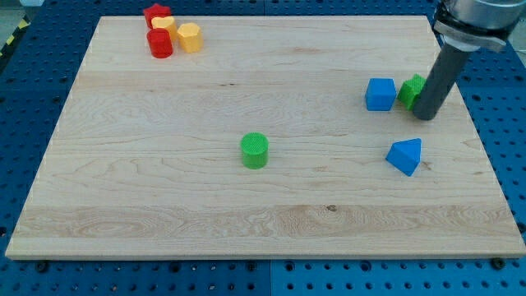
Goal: Slide the blue cube towards top center
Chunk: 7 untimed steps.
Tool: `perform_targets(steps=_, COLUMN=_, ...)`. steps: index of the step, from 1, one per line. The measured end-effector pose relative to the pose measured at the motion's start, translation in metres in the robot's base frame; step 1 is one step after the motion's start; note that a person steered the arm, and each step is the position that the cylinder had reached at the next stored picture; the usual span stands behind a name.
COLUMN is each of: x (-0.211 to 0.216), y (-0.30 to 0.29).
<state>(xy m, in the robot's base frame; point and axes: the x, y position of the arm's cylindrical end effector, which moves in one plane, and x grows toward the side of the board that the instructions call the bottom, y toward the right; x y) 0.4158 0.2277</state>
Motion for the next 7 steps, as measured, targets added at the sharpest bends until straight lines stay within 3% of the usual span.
perform_targets(steps=2, x=-0.031, y=0.0)
perform_targets(steps=4, x=-0.014, y=-0.013)
perform_targets(steps=7, x=-0.016, y=-0.092)
